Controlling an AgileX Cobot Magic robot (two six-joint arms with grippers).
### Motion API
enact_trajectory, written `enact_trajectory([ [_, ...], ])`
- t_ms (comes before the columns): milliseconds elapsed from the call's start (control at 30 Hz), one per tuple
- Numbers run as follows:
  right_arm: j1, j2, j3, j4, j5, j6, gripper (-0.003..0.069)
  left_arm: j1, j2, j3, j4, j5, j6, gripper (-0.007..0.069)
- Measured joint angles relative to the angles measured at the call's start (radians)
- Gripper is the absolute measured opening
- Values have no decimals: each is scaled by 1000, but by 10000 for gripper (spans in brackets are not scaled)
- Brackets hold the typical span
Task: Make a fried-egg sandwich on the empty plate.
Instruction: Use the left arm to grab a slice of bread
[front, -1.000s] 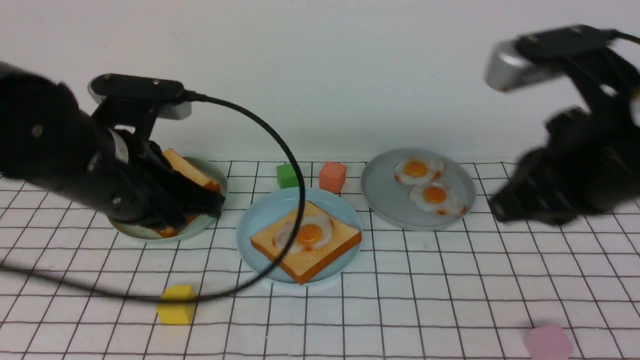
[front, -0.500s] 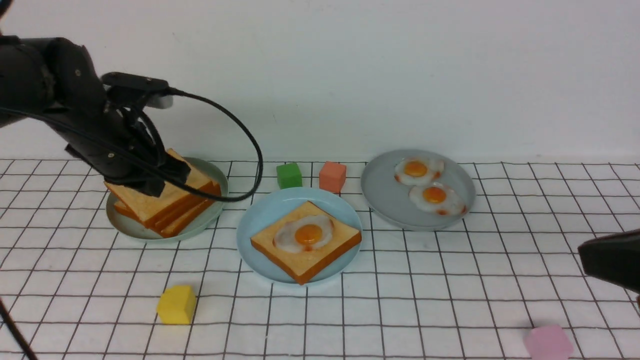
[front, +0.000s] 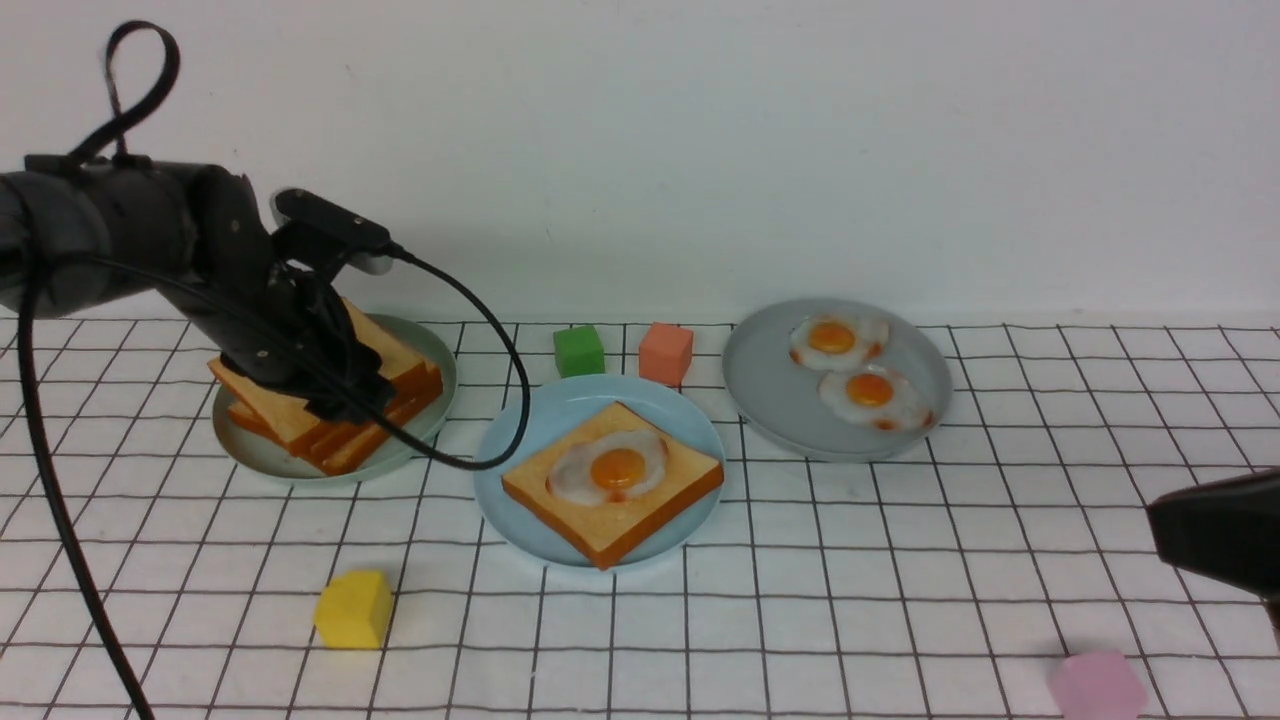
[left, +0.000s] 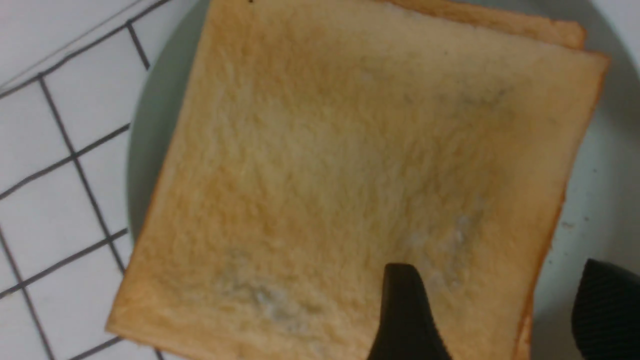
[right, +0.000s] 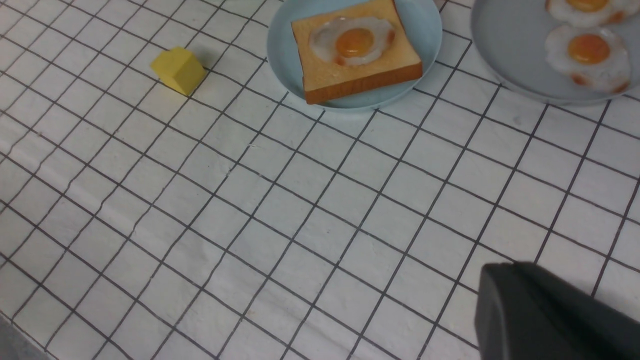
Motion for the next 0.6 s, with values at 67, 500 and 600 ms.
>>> enact_trajectory([
  [67,0,0,0,2,0,5,16,0,12,-1,0,-4,0,440],
  [500,0,0,0,5,0,18,24,1,26,-10,13,-3,2,42],
  [600,0,0,0,5,0,18,27,1,25,-10,13,-3,3,8],
])
